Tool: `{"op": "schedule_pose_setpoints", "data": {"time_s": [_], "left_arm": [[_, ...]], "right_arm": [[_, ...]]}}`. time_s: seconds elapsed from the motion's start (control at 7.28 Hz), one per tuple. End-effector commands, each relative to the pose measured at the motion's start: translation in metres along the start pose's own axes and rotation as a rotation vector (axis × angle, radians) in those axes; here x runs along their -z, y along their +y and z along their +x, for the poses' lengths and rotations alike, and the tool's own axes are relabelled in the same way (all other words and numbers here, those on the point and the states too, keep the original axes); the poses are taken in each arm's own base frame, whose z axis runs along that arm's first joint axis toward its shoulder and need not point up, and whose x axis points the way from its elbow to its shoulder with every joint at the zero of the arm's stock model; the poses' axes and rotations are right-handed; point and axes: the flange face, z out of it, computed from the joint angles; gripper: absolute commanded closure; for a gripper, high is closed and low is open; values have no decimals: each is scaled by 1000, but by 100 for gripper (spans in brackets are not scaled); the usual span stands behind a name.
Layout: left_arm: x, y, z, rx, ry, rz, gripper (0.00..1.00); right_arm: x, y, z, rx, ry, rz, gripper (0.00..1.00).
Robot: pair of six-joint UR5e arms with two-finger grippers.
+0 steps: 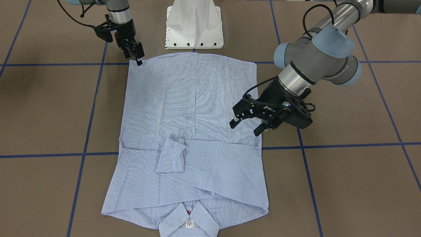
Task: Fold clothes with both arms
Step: 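Move the left gripper to its hem corner while the right gripper waits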
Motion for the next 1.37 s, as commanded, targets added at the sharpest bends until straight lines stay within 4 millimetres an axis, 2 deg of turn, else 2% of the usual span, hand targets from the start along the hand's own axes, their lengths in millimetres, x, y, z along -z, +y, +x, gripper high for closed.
{"op": "schedule_pose_setpoints", "data": {"time_s": [0.0, 0.14, 0.27, 0.41, 0.55, 0.69, 0.82, 0.96, 1.1, 1.24], "left_arm": [[2, 1, 1, 0, 3, 1, 2], [2, 0, 1, 0, 3, 2, 2], [2, 1, 1, 2, 3, 1, 2], [2, 1, 1, 5, 3, 1, 2], [2, 1, 2, 6, 5, 1, 2], [5, 4, -1, 9, 3, -1, 2], [16, 20, -33, 25, -22, -11, 2], [35, 37, -41, 69, -13, -11, 2], [40, 62, -38, 169, 1, -34, 2], [30, 115, -64, 223, -42, -66, 2]], "right_arm": [[-4, 1, 2, 0, 5, 5, 22], [-2, 1, 1, -3, 2, 4, 31], [-2, 0, 2, -2, 2, 6, 57], [-2, -1, 2, -3, 1, 7, 92], [-2, -1, 2, -3, 2, 8, 100], [-2, -2, 2, -4, 4, 7, 100], [0, -2, 1, -6, -2, 4, 100], [8, -2, -3, -12, -11, -6, 100], [20, -3, -9, -19, -27, -26, 100], [24, -2, -11, -22, -32, -33, 100]]}}
